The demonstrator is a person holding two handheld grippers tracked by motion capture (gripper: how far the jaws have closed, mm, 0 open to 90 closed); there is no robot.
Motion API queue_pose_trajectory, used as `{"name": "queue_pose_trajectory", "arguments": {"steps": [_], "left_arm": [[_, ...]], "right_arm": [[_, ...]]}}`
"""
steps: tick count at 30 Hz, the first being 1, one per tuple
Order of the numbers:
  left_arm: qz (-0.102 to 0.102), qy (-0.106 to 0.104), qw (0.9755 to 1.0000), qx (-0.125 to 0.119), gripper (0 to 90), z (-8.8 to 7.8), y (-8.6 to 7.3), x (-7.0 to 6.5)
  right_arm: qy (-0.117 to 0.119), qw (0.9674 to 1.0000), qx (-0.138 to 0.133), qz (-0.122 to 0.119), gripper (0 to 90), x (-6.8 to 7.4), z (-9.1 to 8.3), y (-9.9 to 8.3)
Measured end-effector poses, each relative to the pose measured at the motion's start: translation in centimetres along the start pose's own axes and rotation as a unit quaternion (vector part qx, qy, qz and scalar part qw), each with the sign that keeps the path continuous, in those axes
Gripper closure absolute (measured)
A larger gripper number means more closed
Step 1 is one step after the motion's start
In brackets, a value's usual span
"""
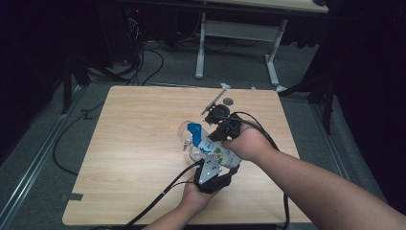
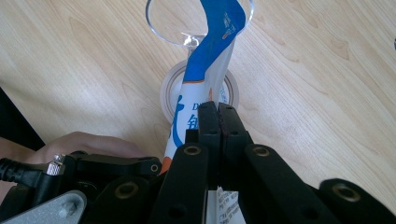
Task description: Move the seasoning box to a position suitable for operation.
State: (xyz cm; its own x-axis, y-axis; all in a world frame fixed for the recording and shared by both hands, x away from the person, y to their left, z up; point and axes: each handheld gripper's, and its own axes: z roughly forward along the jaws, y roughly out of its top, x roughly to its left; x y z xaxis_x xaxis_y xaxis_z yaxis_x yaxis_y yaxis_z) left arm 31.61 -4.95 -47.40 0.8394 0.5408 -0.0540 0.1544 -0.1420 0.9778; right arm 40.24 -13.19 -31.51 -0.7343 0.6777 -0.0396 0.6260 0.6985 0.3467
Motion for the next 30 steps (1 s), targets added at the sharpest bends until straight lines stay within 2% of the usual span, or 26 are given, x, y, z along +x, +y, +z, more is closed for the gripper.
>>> {"name": "queue_pose_trajectory", "arguments": {"steps": [11,30], "left_arm": [[0.001,0.002,1.0,0.002,57.9,-0.03,0.02,0.14],[-0.013,0.004,0.9999,-0.006,57.9,0.12,0.07,0.32]], "right_arm": [[0.0,1.0,-0.002,-0.003,89.9,-0.03,0.13,0.12],[-0.003,1.0,-0.002,-0.006,89.9,0.1,0.59,0.52]]}}
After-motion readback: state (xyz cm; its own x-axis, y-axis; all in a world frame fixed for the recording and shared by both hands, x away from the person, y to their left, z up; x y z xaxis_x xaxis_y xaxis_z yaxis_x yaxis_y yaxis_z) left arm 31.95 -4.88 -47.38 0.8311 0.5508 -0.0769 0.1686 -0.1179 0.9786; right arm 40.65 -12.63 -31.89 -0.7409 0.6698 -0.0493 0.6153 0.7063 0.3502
